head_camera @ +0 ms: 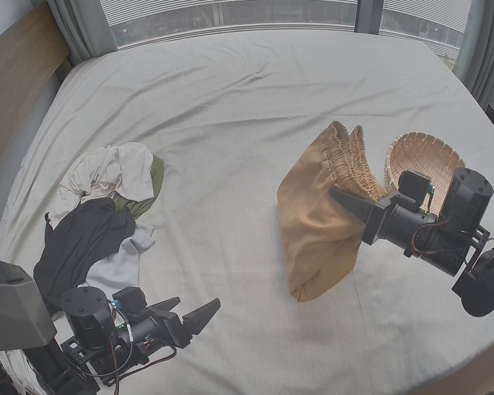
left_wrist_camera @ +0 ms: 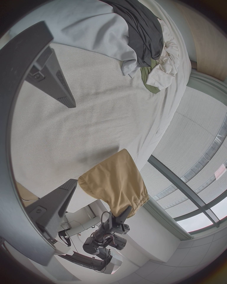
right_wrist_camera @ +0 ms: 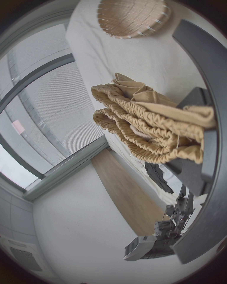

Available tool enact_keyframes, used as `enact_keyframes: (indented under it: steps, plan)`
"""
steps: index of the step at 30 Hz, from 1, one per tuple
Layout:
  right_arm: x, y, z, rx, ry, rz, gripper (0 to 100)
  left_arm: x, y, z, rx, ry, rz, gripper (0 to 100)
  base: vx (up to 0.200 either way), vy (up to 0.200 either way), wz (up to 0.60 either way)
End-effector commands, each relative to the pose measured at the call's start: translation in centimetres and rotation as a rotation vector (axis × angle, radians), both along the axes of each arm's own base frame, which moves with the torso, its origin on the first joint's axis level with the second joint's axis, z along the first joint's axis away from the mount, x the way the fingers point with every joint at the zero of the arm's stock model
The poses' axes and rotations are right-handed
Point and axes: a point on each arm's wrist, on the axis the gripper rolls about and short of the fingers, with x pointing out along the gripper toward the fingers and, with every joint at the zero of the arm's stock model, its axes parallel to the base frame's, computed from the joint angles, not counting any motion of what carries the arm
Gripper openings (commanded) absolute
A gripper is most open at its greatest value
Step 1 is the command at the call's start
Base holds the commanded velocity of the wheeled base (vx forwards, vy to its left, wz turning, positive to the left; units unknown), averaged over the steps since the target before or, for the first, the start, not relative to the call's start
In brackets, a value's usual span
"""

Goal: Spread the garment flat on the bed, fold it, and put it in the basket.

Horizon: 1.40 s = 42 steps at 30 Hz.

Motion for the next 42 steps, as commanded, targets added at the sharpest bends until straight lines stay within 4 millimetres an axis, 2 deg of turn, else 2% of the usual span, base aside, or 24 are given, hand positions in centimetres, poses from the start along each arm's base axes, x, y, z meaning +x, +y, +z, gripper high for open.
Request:
enact_keyframes:
  steps: [1, 9, 14, 17, 18, 21, 25, 29, 31, 38, 39, 42]
  plan:
    - [0.9, -1.0, 0.8, -0.013, -0.050, -0.046, 0, 0.0, 0.0, 0.0, -0.001, -0.001, 0.000, 100, 0.000, 0.000, 0.00]
    - [3.3, -3.3, 3.0, -0.027, -0.141, -0.160, 0, 0.0, 0.0, 0.0, 0.001, 0.001, -0.001, 100, 0.000, 0.000, 0.00]
    - [5.6, -6.4, 5.1, -0.014, -0.174, -0.319, 0, -0.1, -0.1, -0.1, 0.002, 0.006, -0.004, 100, 0.000, 0.000, 0.00]
    - [6.5, -8.1, 6.4, -0.004, -0.206, -0.388, 0, -0.1, -0.1, 0.0, 0.001, 0.003, -0.004, 100, 0.000, 0.000, 0.00]
    - [6.5, -8.1, 6.4, -0.004, -0.206, -0.388, 0, -0.1, -0.1, 0.0, 0.001, 0.003, -0.004, 100, 0.000, 0.000, 0.00]
    - [7.5, -10.3, 8.0, 0.008, -0.236, -0.489, 0, -0.1, -0.1, -0.2, 0.003, 0.009, -0.004, 100, 0.000, 0.000, 0.00]
    - [8.7, -12.3, 8.7, 0.013, -0.250, -0.556, 0, -0.1, -0.1, -0.2, 0.003, 0.009, -0.006, 100, 0.000, 0.000, 0.00]
    - [9.7, -14.3, 8.5, 0.012, -0.242, -0.642, 0, -0.2, -0.1, -0.3, 0.006, 0.014, -0.007, 100, 0.000, 0.000, 0.00]
    - [9.8, -15.0, 7.7, 0.001, -0.214, -0.666, 0, -0.2, -0.1, -0.3, 0.004, 0.014, -0.007, 100, 0.000, 0.000, 0.00]
    - [9.6, -17.1, 4.9, -0.034, -0.117, -0.728, 0, -0.3, -0.1, -0.3, 0.008, 0.019, -0.007, 100, 0.000, 0.000, 0.00]
    - [9.7, -17.8, 3.5, -0.049, -0.077, -0.744, 0, -0.4, -0.1, -0.3, 0.007, 0.019, -0.011, 100, 0.000, 0.000, 0.00]
    - [9.3, -18.5, 2.1, -0.063, -0.033, -0.758, 0, -0.4, -0.2, -0.3, 0.007, 0.019, -0.013, 100, 0.000, 0.000, 0.00]
